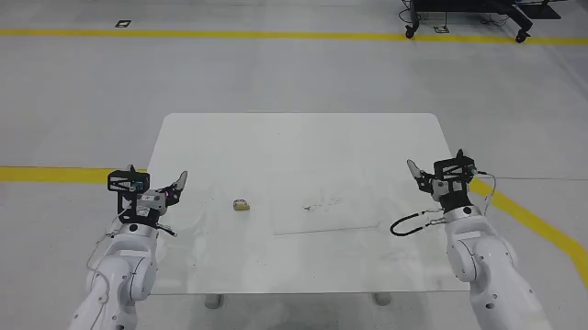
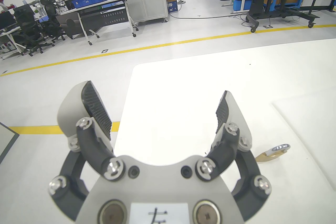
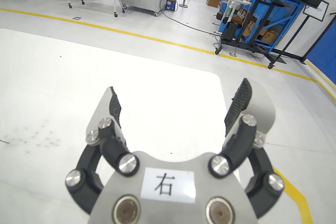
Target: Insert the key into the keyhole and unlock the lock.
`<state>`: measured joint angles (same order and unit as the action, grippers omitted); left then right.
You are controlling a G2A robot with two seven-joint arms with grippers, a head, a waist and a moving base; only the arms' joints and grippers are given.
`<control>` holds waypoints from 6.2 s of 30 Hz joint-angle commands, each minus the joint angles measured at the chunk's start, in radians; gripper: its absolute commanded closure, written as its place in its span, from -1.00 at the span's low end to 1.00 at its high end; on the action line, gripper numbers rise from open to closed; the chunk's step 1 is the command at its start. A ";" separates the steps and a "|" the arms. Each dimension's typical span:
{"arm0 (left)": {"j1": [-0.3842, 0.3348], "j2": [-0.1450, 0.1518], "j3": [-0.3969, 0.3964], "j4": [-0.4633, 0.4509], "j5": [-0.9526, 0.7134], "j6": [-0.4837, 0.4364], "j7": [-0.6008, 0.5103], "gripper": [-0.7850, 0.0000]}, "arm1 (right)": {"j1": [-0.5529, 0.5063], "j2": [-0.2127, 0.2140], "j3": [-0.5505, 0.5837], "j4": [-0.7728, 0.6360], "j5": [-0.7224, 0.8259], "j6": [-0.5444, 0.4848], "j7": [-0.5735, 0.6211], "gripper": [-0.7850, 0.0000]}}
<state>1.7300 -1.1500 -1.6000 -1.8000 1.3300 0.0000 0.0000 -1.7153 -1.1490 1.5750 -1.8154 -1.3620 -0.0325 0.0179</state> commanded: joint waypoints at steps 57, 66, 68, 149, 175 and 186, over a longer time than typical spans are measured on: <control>0.000 0.000 0.000 0.000 0.000 0.000 0.000 -1.00 | 0.887 -0.073 -0.873 0.807 0.103 -0.980 0.160 1.00; 0.000 0.000 0.000 0.000 0.000 0.000 0.000 -1.00 | 0.802 -0.013 -0.774 0.669 -0.024 -0.957 0.044 1.00; 0.000 0.000 0.000 0.000 0.000 0.000 0.000 -1.00 | 0.791 -0.006 -0.760 0.664 -0.027 -0.965 0.043 1.00; -0.400 -0.020 0.267 0.437 -0.856 -0.932 -0.350 -1.00 | 0.653 0.058 -0.644 0.655 0.487 -0.980 -0.384 1.00; -0.473 -0.004 0.403 0.520 -1.648 -1.012 -0.808 0.00 | 0.800 -0.015 -0.965 0.697 1.247 -0.980 -0.086 1.00; -0.485 -0.038 0.419 0.547 -1.547 -1.012 -0.754 0.09 | 0.846 -0.055 -1.010 0.763 1.377 -0.980 0.080 1.00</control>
<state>1.2463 -1.1852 -1.1793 -1.2577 -0.2229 -1.0123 -0.7641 -0.8714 -1.2004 0.5674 -1.0563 0.0037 -1.0123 0.0802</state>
